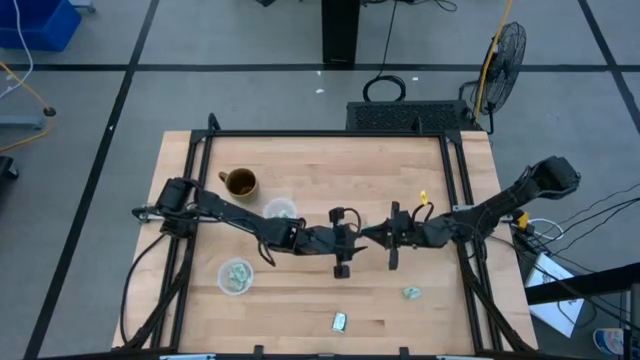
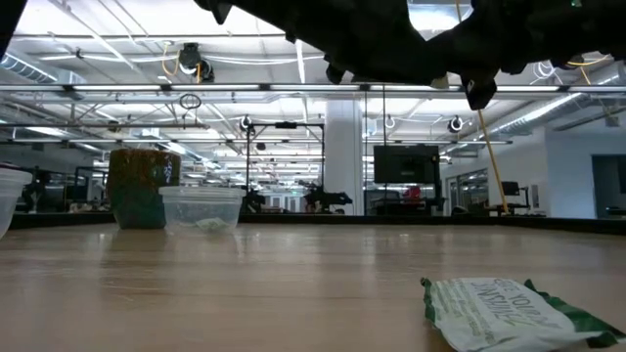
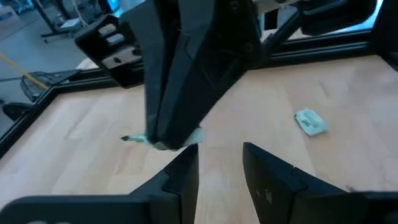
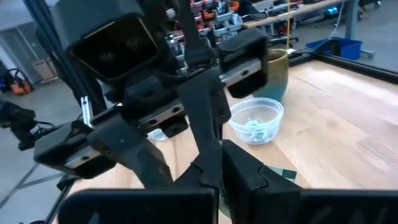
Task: Pick and place Stevia / Truvia into bins
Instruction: Put the stevia packet into the bottom transparent container
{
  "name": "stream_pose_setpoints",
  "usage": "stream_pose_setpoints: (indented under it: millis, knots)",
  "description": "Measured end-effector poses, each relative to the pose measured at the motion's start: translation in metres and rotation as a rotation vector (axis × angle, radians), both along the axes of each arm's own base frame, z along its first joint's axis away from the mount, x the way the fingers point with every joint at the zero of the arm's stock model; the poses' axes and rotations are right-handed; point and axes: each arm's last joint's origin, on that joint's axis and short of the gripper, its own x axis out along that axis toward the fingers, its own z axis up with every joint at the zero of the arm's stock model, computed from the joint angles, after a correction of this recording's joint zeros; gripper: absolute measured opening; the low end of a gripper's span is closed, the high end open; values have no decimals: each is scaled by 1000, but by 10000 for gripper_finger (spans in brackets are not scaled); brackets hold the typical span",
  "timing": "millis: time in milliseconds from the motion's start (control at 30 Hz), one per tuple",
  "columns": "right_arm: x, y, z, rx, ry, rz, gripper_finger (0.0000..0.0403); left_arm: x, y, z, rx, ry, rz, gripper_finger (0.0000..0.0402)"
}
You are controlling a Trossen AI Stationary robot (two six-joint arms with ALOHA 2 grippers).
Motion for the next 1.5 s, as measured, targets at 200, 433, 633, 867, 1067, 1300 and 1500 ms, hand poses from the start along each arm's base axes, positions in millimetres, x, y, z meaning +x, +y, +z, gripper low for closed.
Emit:
stream_pose_setpoints:
  millis: [200, 433, 633, 867, 1067, 1300, 1500]
  knots:
    - [0, 1, 0, 1, 3, 20, 0, 1, 11, -2, -48, 8, 62, 131]
    - [0, 5, 0, 19, 11, 168, 0, -1, 17, -8, -20, 90, 49, 131]
    - [0, 6, -1, 5, 19, 190, 0, 2, 12, -2, -9, 32, -80, 131]
    - [0, 6, -1, -20, 19, 189, 0, 2, 10, -1, -7, 24, -83, 131]
    - [1, 2, -1, -44, 19, 174, 0, 2, 8, -2, -43, 30, -73, 131]
    - [2, -2, -1, -43, 19, 156, 0, -1, 5, -6, -35, 78, -80, 131]
    - [3, -2, -1, -43, 19, 157, 0, -1, 5, -6, -37, 72, -80, 131]
